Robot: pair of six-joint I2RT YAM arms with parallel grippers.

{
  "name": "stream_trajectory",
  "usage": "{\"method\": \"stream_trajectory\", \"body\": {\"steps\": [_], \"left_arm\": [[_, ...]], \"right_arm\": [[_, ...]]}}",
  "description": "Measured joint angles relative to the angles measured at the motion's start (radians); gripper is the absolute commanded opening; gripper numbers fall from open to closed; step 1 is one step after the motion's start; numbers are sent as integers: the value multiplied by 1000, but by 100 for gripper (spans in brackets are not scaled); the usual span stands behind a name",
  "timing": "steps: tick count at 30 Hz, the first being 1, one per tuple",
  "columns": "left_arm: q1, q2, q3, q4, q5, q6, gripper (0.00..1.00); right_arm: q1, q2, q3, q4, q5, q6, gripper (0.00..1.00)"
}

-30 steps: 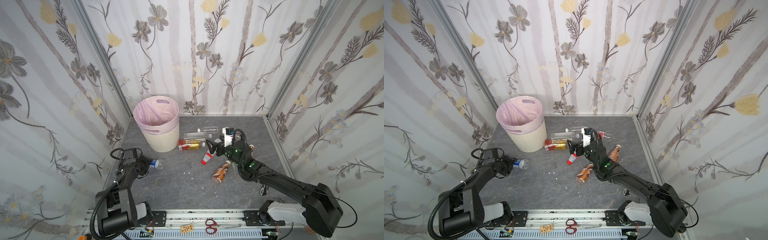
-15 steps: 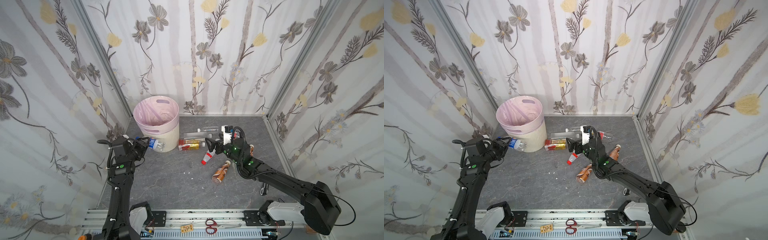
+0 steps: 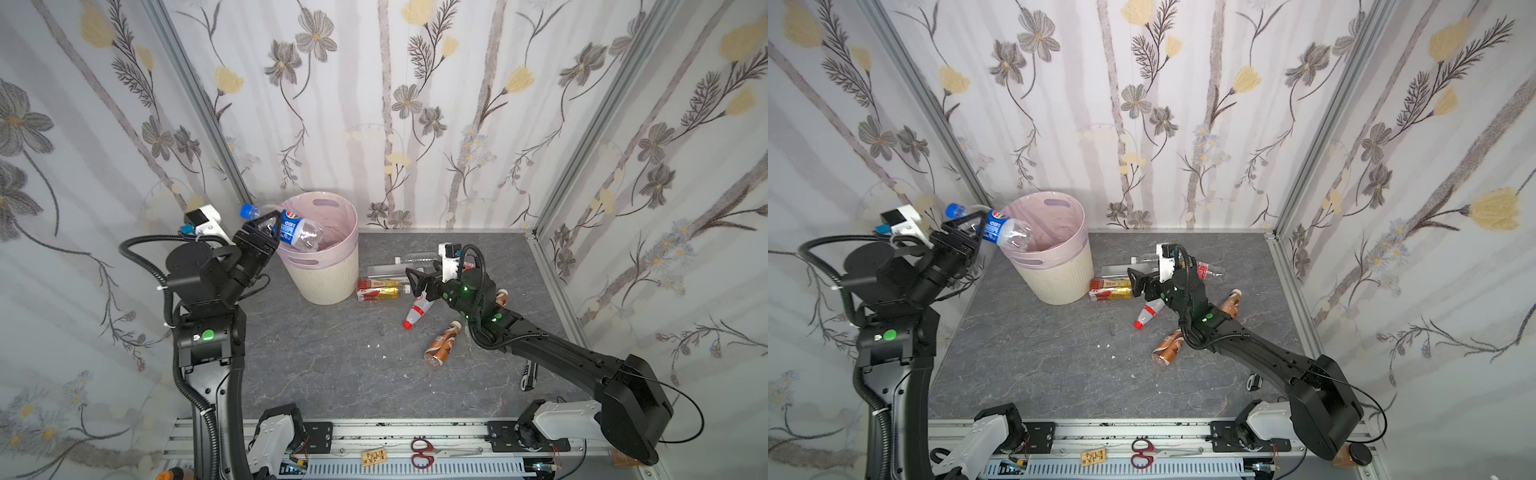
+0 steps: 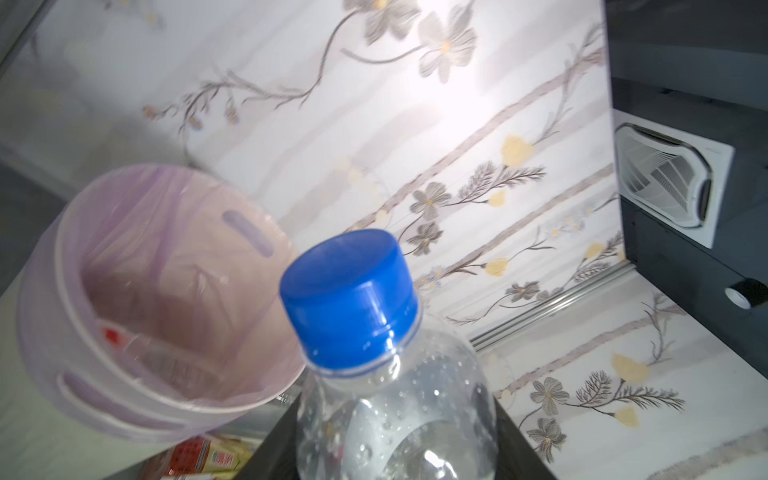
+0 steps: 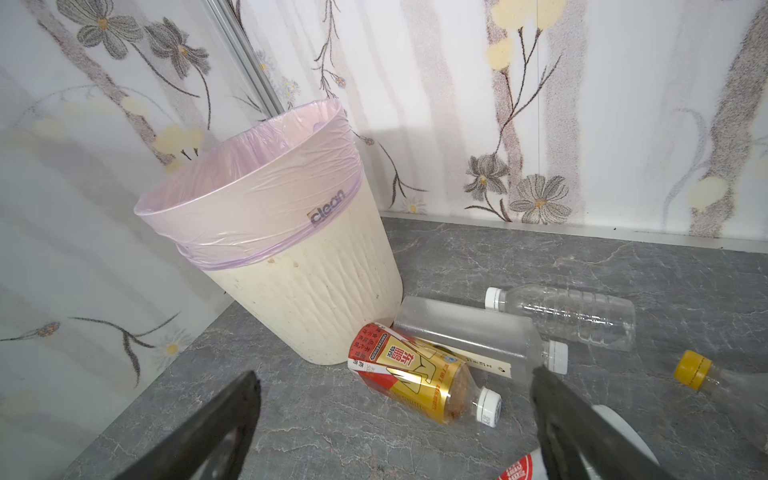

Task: Throw the plastic bottles in the bin
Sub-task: 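Lift the Pepsi bottle over the bin with the left gripper and release, then withdraw the left gripper while the right gripper lowers onto the white red-label bottle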

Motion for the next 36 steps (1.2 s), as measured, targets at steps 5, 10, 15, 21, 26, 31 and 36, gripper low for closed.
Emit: {"method": "stream_trajectory", "body": {"steps": [5,10,15,21,26,31,36], "left_arm": [[-12,60,164,77,-67,50,58],[-14,233,70,145,-104,49,79],[-119,315,8,10,-126,57,100],[-172,173,79,103,-127,106,100],[-242,131,37,104,-153,161,100],[-372,118,-76,105,-210,226,100],[-636,166,-205,96,-353,313,100]], "right_arm": [[0,9,25,-2,-1,0,100],[0,12,26,-7,-1,1,100],[0,-11,19,-27,0,7,100],[0,-21,7,-42,1,3,100],[0,-4,7,-43,0,4,100],[0,5,16,-47,0,4,100],[-5,39,63,-102,24,4,100]]}}
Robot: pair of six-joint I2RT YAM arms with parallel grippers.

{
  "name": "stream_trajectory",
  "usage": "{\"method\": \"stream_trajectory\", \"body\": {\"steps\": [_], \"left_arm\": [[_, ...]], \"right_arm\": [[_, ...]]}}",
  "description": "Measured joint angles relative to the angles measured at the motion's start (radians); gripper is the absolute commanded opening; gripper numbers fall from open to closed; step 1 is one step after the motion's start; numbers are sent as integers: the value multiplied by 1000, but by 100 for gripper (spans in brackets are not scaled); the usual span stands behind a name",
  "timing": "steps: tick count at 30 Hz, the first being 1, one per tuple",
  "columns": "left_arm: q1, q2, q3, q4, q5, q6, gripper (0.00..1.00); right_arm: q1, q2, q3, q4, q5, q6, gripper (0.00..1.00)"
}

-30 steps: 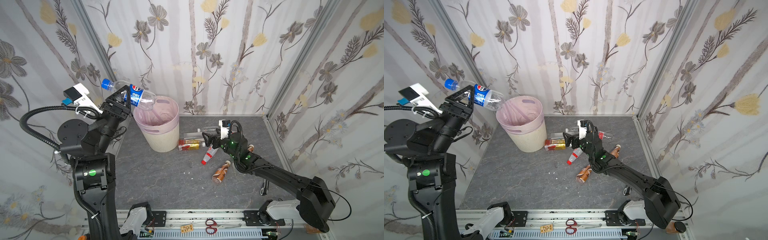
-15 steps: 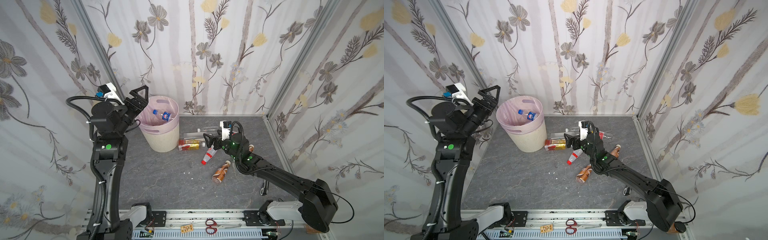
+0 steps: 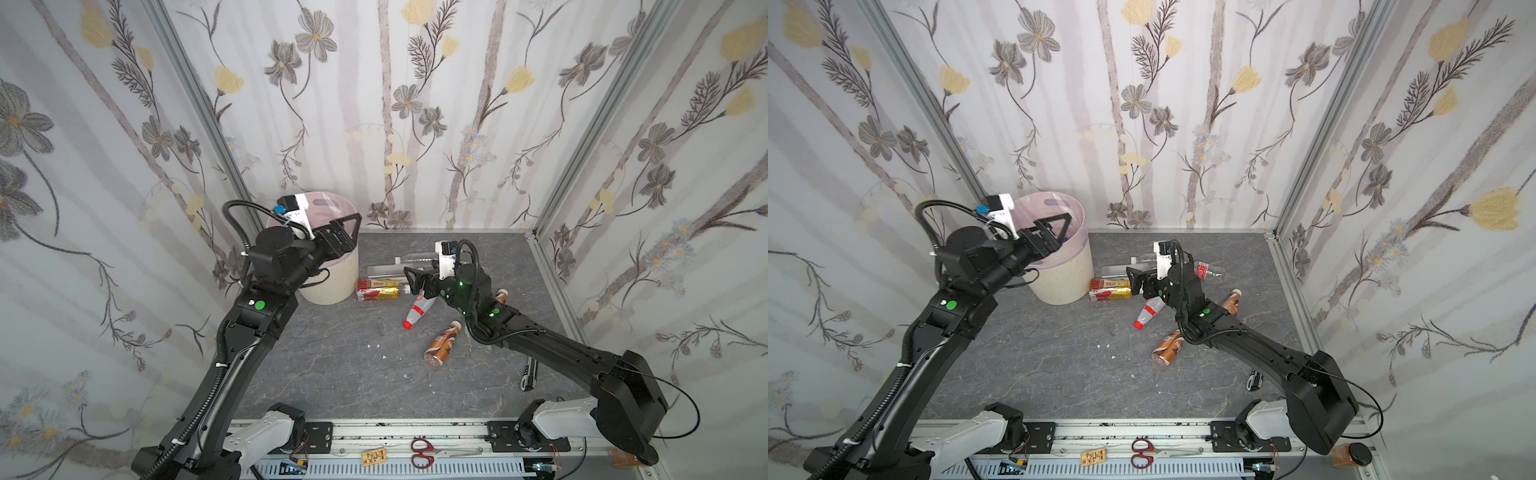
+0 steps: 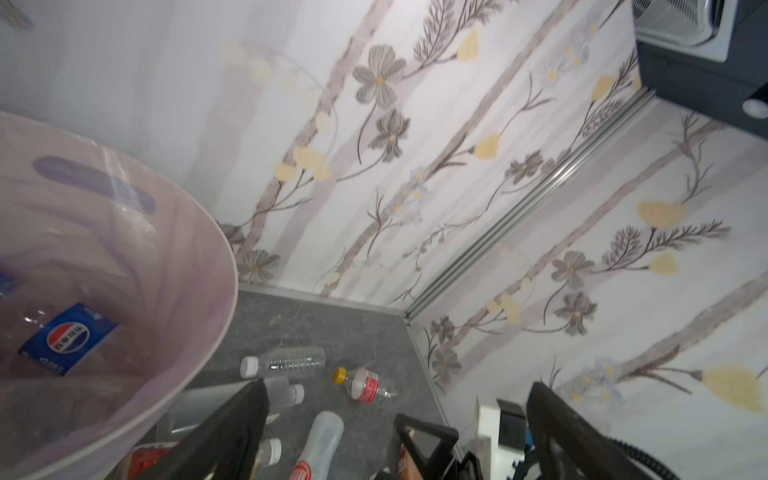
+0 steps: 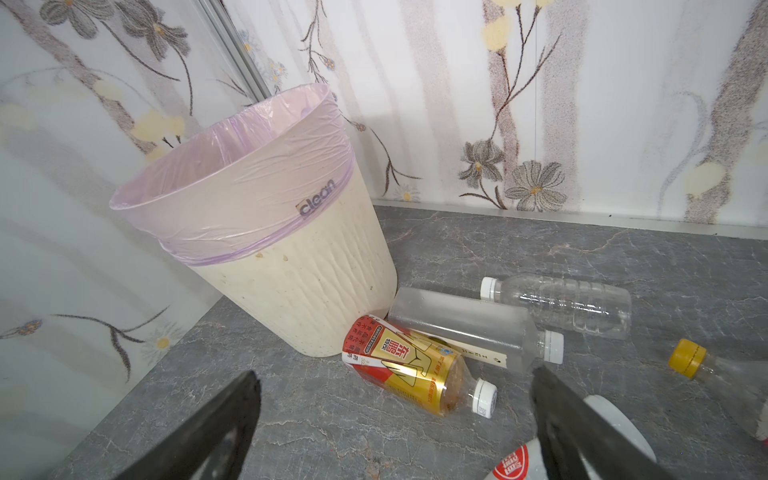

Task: Throw the plastic bottles in the bin
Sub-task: 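Withdraw the left gripper while the right gripper lowers onto the white red-label bottle, then close the right gripper on the white red-label bottle and lift it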

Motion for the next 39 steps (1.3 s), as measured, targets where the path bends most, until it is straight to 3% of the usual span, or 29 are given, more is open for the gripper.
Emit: {"method": "stream_trajectory", "body": {"steps": [6,15,28,39], "left_arm": [[-203,85,-103,-11,-168,60,100],[-318,95,-215,-10,-351,82,100],[-355,29,-366,36,-428,44,100],[-367,-10,-425,65,-415,24,100]], "right_arm": [[-62,22,37,-103,40,1,100],[-180,125,30,-211,72,58,100],[-247,394,85,-209,-29,216,99],[-249,503,124,-173,-80,301,86]]}}
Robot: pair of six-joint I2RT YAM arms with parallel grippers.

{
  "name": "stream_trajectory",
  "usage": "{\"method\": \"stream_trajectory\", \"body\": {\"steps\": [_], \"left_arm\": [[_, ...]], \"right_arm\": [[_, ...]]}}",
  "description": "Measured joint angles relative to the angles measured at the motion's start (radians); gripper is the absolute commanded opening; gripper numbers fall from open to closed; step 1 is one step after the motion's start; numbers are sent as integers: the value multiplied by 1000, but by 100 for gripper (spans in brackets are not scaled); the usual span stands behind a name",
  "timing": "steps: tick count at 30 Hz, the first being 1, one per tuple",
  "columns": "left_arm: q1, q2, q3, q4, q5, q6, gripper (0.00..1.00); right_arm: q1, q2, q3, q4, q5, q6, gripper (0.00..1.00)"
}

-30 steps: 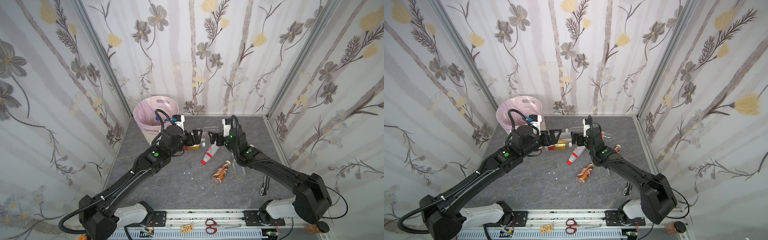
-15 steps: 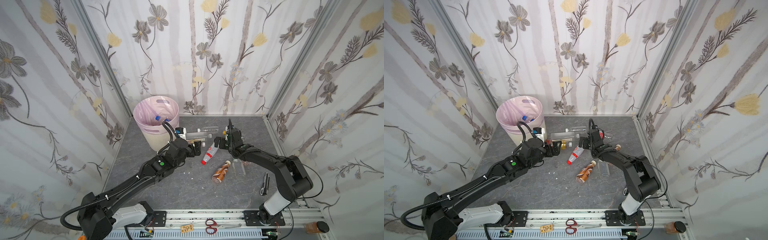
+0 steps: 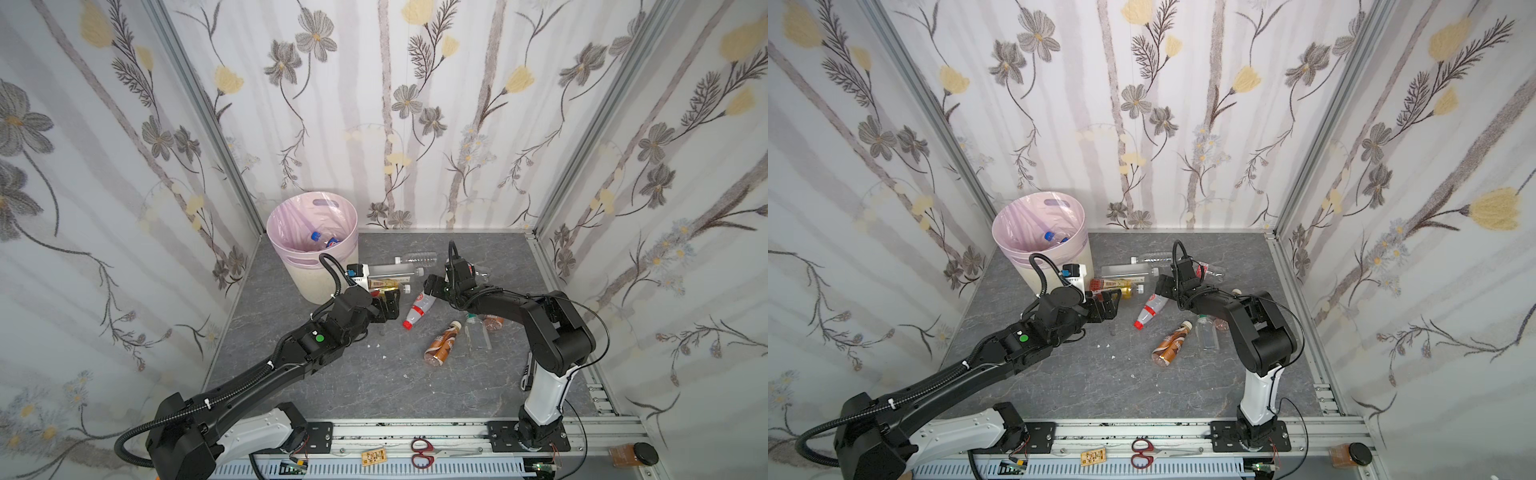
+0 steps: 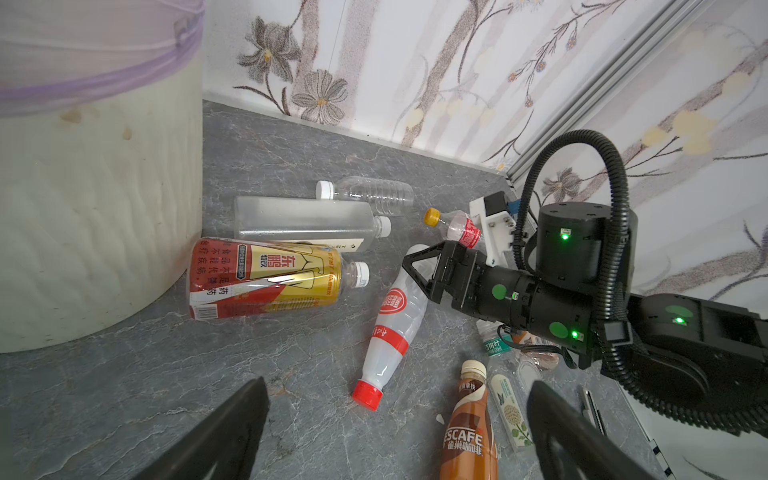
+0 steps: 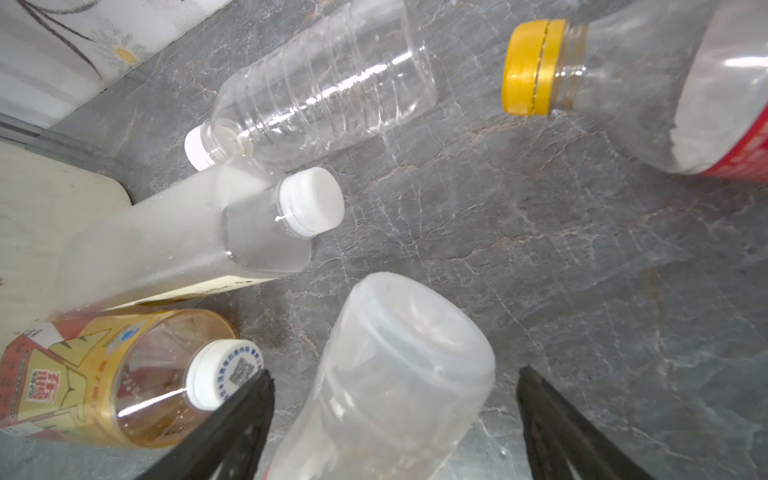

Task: Throw the plastic bottles in the bin
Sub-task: 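Close the right gripper on the white red-label bottle and lift it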

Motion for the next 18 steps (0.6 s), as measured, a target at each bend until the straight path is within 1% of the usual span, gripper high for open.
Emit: {"method": "stream_trajectory", "body": {"steps": [6,9,13,14,16,18], "left_arm": [[-1,-3,-6,8,2,-1,100],[-1,-9,-10,15,1,-1,100],[-1,-13,-17,15,1,-1,100],[-1,-14,-18,14,0,-1,100],[-1,-15,-23,15,-5,-1,100],[-1,-15,-27,15,-13,-2,100]], "right_arm": [[1,27,-2,22,-33,19,79],[1,38,-4,24,-45,27,77],[1,38,-13,48,-56,36,69],[1,38,-15,52,-63,36,69],[1,38,-19,59,-67,38,62],[1,36,-23,60,-68,43,59]]}}
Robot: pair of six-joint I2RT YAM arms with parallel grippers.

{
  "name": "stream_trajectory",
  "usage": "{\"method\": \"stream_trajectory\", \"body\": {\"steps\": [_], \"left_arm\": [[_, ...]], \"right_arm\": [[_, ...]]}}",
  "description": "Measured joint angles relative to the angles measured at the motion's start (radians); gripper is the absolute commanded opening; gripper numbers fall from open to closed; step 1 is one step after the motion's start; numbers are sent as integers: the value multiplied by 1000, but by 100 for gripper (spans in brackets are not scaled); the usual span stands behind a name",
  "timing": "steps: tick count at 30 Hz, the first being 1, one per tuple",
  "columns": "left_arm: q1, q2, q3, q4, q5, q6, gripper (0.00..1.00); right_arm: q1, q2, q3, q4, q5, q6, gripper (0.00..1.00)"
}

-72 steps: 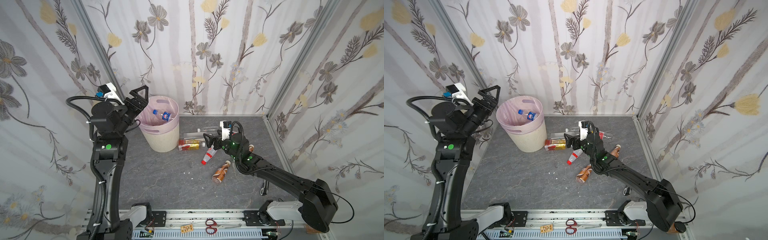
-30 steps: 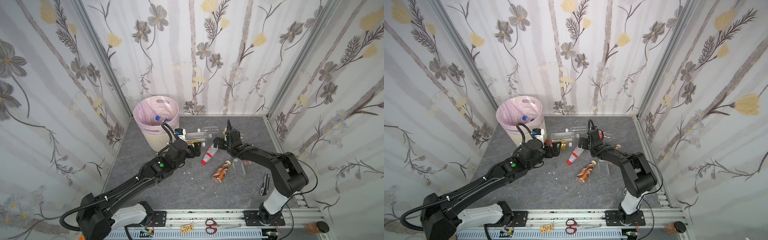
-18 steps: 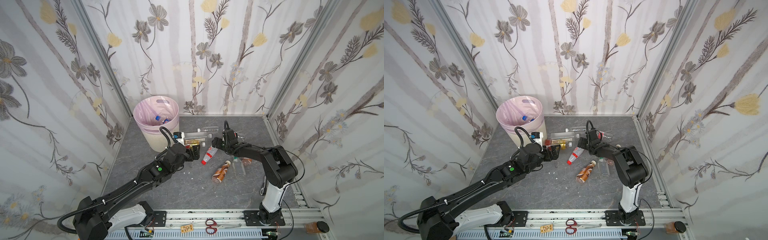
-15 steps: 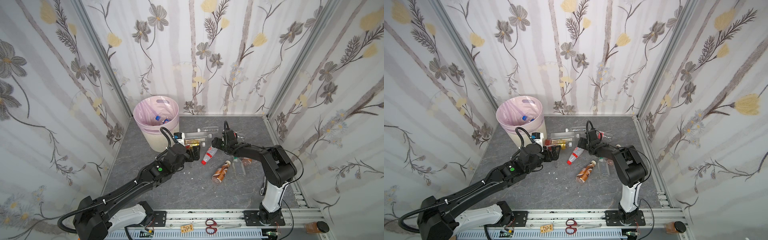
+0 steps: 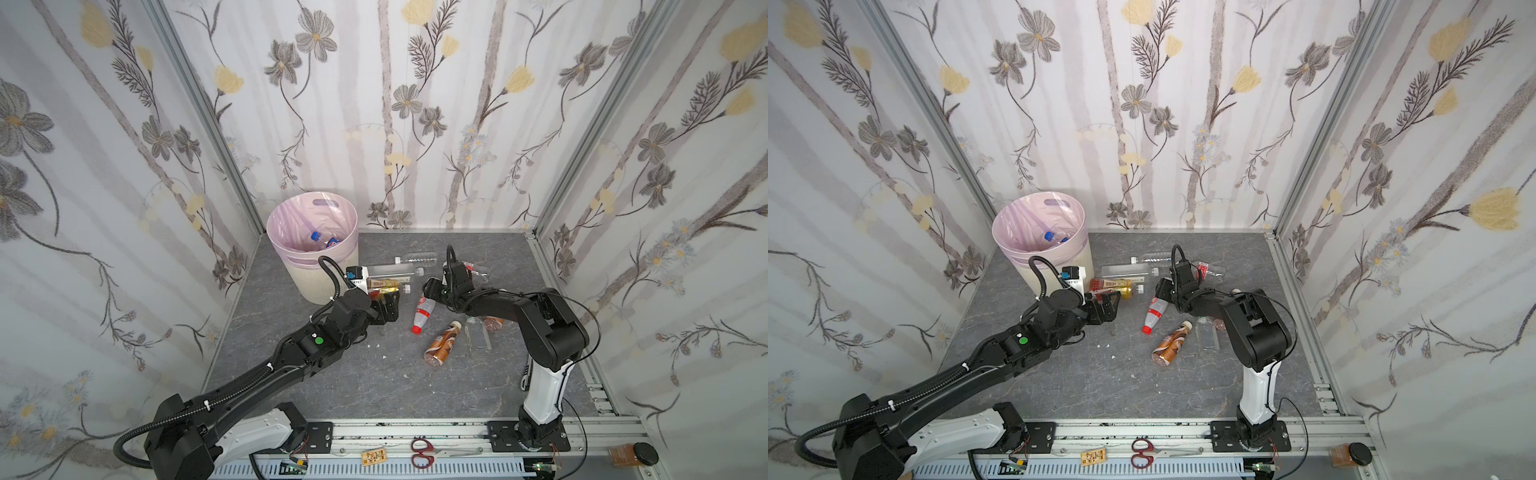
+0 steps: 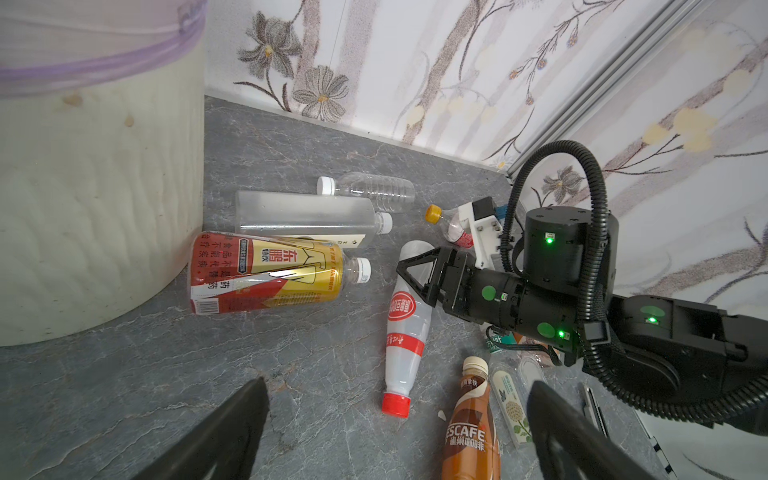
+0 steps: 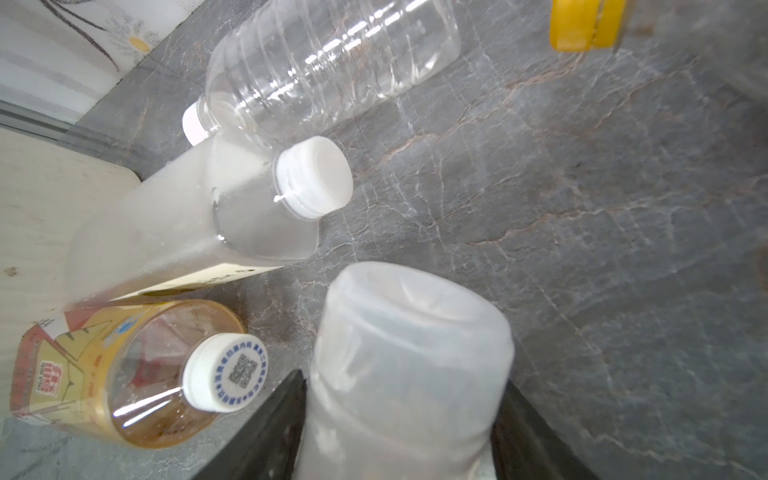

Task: Throw the plastic bottles in the bin
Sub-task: 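Close the right gripper on the white red-label bottle and lift it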

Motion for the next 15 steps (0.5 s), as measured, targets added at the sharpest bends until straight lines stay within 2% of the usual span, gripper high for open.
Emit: {"method": "stream_trajectory", "body": {"steps": [9,15], "left_arm": [[1,-3,-21,0,-53,-14,100],[2,5,-6,22,-4,-13,100]], "right_arm": [[-2,-59,-30,26,-6,5,58],[-2,-209,-48,44,-6,17,58]]}}
